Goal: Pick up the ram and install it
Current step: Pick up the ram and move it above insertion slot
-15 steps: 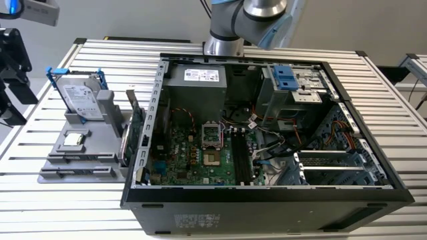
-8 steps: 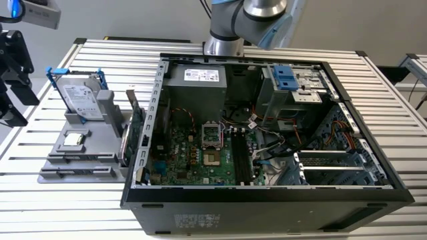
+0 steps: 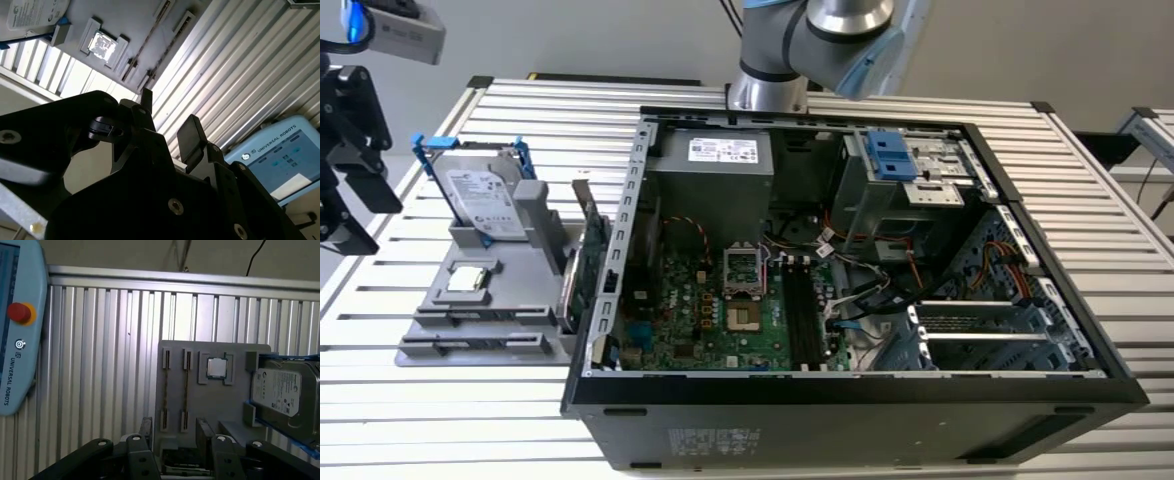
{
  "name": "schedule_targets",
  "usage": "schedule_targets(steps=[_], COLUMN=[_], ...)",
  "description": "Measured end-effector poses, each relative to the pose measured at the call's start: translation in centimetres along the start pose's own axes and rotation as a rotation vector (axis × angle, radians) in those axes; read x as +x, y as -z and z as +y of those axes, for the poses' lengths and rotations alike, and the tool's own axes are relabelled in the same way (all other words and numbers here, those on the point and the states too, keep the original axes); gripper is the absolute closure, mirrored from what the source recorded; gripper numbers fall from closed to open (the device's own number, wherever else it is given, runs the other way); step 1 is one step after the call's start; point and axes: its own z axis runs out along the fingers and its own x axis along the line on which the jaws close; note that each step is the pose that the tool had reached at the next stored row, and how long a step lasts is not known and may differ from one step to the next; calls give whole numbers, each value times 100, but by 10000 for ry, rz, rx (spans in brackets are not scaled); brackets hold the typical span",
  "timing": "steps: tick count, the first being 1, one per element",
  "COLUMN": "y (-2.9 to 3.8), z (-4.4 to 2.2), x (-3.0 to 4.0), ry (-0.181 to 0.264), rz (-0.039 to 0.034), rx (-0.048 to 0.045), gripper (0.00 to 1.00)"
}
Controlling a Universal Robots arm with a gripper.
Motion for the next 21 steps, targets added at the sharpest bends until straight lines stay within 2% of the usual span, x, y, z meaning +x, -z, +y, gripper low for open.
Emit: schedule_targets(steps=[21], y=[-88], z=[-3], x=[-10], ry=[-96], rz=[-2], rx=[22], gripper=[0])
